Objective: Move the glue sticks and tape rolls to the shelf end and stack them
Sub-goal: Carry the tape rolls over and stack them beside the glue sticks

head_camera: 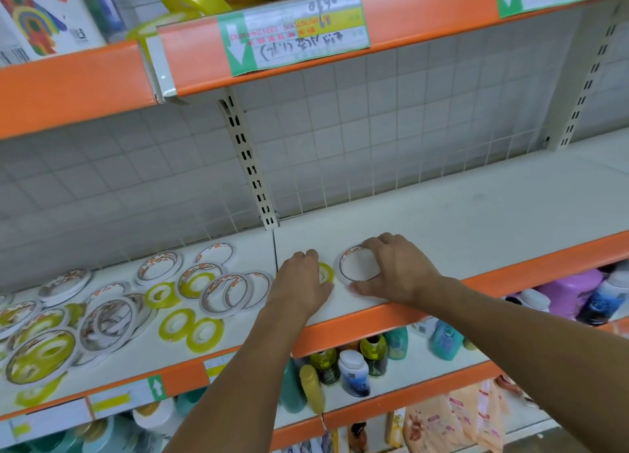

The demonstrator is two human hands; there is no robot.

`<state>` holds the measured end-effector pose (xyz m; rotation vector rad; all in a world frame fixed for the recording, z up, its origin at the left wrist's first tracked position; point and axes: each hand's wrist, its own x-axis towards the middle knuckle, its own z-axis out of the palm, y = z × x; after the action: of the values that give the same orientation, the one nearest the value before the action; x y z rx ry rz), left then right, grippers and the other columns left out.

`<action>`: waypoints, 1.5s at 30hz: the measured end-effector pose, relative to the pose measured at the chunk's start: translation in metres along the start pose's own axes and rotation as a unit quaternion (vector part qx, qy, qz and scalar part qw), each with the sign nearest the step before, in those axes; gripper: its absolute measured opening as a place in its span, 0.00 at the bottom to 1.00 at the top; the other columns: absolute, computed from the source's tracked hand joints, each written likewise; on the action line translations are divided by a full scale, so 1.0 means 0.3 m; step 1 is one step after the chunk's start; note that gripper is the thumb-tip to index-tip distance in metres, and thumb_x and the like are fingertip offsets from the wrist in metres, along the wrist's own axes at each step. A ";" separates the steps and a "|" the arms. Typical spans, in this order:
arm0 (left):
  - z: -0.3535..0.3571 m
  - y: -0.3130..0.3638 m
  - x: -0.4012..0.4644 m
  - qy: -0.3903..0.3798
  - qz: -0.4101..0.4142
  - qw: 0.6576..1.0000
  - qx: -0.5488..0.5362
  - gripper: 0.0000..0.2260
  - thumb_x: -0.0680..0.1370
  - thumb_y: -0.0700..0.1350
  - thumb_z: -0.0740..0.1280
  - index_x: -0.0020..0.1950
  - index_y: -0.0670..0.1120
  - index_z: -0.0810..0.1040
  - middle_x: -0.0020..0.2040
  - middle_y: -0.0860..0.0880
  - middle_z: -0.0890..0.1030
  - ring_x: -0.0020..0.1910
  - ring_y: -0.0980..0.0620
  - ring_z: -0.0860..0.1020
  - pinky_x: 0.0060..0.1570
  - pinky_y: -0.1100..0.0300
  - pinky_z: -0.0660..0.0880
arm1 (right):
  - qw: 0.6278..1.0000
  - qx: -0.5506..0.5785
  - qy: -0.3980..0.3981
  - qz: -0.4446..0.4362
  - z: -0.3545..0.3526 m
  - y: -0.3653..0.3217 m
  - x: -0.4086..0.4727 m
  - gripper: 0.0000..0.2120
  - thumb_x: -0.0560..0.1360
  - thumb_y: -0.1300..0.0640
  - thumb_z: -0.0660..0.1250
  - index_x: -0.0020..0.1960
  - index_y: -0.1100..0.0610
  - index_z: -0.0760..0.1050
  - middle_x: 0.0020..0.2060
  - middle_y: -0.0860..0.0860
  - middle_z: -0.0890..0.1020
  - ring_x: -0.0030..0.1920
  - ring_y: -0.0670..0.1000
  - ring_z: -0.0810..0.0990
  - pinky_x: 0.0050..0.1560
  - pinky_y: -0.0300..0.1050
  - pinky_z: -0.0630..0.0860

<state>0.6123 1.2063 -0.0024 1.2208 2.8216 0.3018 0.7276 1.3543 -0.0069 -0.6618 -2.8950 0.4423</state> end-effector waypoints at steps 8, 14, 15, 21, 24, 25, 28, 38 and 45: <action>0.000 0.134 0.022 0.003 0.034 0.999 -0.010 0.24 0.77 0.53 0.69 0.68 0.44 0.70 0.61 0.44 0.75 0.60 0.45 0.74 0.57 0.53 0.73 | 0.999 -0.016 0.033 0.035 -0.081 0.135 -0.065 0.38 0.67 0.33 0.71 0.71 0.51 0.69 0.61 0.52 0.76 0.60 0.54 0.73 0.62 0.47 0.72; 0.006 0.313 0.069 0.023 0.061 0.998 -0.005 0.24 0.77 0.53 0.69 0.69 0.46 0.70 0.62 0.46 0.76 0.59 0.47 0.75 0.55 0.55 0.74 | 0.997 -0.020 0.048 0.056 -0.166 0.278 -0.114 0.37 0.67 0.34 0.71 0.70 0.50 0.69 0.62 0.51 0.75 0.61 0.54 0.73 0.62 0.48 0.72; 0.010 0.353 0.081 0.024 0.070 0.997 -0.004 0.23 0.77 0.53 0.69 0.70 0.47 0.70 0.62 0.46 0.76 0.59 0.47 0.75 0.55 0.55 0.74 | 0.997 -0.019 0.048 0.061 -0.183 0.312 -0.124 0.38 0.67 0.34 0.71 0.71 0.50 0.69 0.62 0.51 0.75 0.62 0.54 0.72 0.62 0.48 0.72; 0.040 0.605 0.155 0.020 0.119 0.993 -0.008 0.22 0.77 0.53 0.68 0.69 0.48 0.71 0.62 0.45 0.76 0.59 0.46 0.76 0.56 0.55 0.74 | 0.994 -0.021 0.049 0.095 -0.274 0.522 -0.185 0.38 0.67 0.34 0.71 0.71 0.50 0.69 0.64 0.51 0.74 0.62 0.53 0.72 0.62 0.48 0.71; 0.062 0.735 0.188 0.015 0.143 0.990 -0.011 0.22 0.77 0.53 0.68 0.69 0.47 0.71 0.61 0.45 0.76 0.59 0.46 0.76 0.55 0.56 0.73 | 0.992 -0.024 0.057 0.111 -0.314 0.634 -0.217 0.37 0.67 0.34 0.71 0.70 0.51 0.70 0.63 0.52 0.75 0.61 0.54 0.72 0.62 0.48 0.71; 0.072 0.776 0.198 0.012 0.151 0.988 -0.009 0.21 0.77 0.53 0.68 0.68 0.47 0.71 0.61 0.45 0.76 0.59 0.46 0.76 0.54 0.56 0.73 | 0.991 -0.024 0.063 0.116 -0.327 0.671 -0.229 0.37 0.67 0.34 0.71 0.70 0.51 0.70 0.62 0.52 0.75 0.61 0.54 0.72 0.62 0.48 0.71; 0.106 0.888 0.227 0.003 0.170 0.985 -0.009 0.21 0.77 0.53 0.68 0.68 0.47 0.71 0.60 0.45 0.76 0.59 0.46 0.75 0.54 0.56 0.72 | 0.989 -0.021 0.076 0.127 -0.359 0.780 -0.268 0.37 0.67 0.34 0.70 0.70 0.52 0.71 0.60 0.53 0.76 0.60 0.55 0.73 0.60 0.49 0.72; 0.176 1.216 0.330 0.001 0.237 0.971 -0.011 0.20 0.77 0.53 0.68 0.66 0.46 0.72 0.58 0.44 0.77 0.58 0.45 0.76 0.53 0.54 0.73 | 0.978 -0.015 0.097 0.183 -0.441 1.081 -0.358 0.36 0.66 0.35 0.71 0.69 0.52 0.72 0.58 0.54 0.76 0.58 0.57 0.74 0.59 0.48 0.72; 0.236 1.431 0.458 -0.010 0.288 0.957 -0.005 0.20 0.77 0.53 0.68 0.66 0.46 0.72 0.58 0.44 0.76 0.58 0.45 0.76 0.54 0.54 0.73 | 0.967 -0.020 0.109 0.231 -0.506 1.286 -0.364 0.45 0.57 0.28 0.58 0.68 0.52 0.73 0.57 0.54 0.77 0.58 0.57 0.75 0.59 0.50 0.74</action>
<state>0.8345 1.6044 0.0179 2.0083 2.3741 0.3169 1.0107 1.6760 0.0085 -1.3116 -2.5344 0.3338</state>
